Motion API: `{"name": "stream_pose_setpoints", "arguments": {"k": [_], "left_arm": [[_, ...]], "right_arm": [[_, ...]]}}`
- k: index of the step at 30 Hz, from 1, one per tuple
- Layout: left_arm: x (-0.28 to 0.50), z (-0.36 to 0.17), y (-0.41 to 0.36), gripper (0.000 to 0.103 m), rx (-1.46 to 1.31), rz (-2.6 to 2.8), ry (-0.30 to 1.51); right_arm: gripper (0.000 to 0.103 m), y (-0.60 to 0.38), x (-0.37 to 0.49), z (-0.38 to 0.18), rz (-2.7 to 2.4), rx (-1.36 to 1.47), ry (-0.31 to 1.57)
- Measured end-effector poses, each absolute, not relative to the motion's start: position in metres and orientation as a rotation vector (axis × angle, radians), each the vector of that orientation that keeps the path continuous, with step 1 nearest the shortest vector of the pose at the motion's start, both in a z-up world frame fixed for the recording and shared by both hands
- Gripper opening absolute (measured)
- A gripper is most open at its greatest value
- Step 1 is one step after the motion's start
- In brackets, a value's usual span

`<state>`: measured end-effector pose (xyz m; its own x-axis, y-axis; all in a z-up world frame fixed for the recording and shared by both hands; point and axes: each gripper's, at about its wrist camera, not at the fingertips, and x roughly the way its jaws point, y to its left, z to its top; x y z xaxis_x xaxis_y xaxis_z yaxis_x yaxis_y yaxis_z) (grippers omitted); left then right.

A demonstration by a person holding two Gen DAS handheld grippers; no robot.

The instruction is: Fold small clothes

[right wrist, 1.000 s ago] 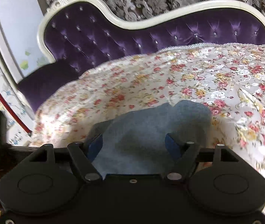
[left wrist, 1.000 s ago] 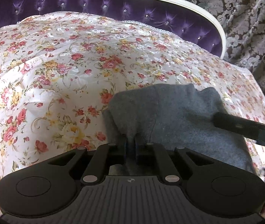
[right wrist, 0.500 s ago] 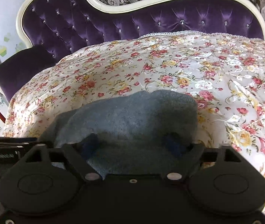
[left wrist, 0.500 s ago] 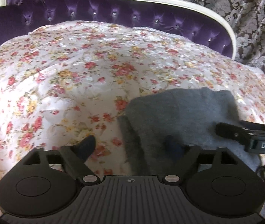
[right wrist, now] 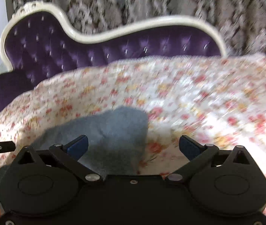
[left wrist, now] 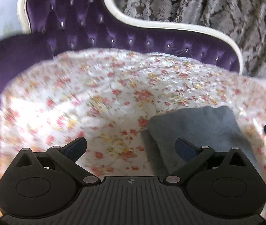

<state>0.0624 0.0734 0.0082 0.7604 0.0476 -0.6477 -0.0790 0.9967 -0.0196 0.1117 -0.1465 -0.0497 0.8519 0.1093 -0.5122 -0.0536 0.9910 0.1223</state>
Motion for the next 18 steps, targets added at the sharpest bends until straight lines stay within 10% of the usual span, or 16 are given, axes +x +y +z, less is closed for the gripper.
{"name": "stream_pose_setpoints", "arguments": {"k": [18], "left_arm": [[-0.016, 0.025, 0.018, 0.102, -0.003, -0.043, 0.738]], "right_arm": [[0.102, -0.127, 0.005, -0.02, -0.03, 0.15, 0.606]]}}
